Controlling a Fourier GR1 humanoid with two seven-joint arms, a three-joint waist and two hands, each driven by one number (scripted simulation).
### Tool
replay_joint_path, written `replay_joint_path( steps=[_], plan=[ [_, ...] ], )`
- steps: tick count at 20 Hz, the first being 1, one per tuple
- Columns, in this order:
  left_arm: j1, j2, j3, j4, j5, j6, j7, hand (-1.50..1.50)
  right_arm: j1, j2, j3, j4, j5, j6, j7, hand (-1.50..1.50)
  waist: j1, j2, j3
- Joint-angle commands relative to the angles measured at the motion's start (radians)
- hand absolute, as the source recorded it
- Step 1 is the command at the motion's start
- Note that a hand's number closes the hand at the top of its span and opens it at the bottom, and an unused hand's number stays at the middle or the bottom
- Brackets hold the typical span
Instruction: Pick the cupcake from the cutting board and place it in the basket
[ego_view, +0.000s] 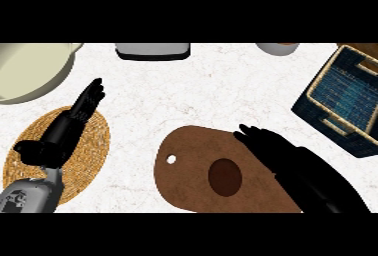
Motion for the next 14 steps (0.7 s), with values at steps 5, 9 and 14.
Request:
replay_joint_path(
  steps=[5, 9, 14],
  plan=[
    [0.0, -0.053, -0.001, 0.022, -0.045, -0.016, -0.022, 0.0, 0.038, 0.085, 0.106, 0.243, 0.286, -0.2, -0.234, -1.5, 0.001, 0.001, 0.0],
    [0.023, -0.049, 0.042, 0.058, -0.052, -0.052, -0.065, 0.0, 0.114, 0.074, 0.094, 0.278, 0.32, -0.252, -0.354, -1.5, -0.002, 0.0, 0.0],
    [-0.025, -0.055, 0.082, 0.029, -0.061, -0.082, 0.006, 0.0, 0.073, 0.1, 0.008, 0.282, 0.277, -0.165, -0.4, -1.5, -0.001, 0.0, 0.0]
  ],
)
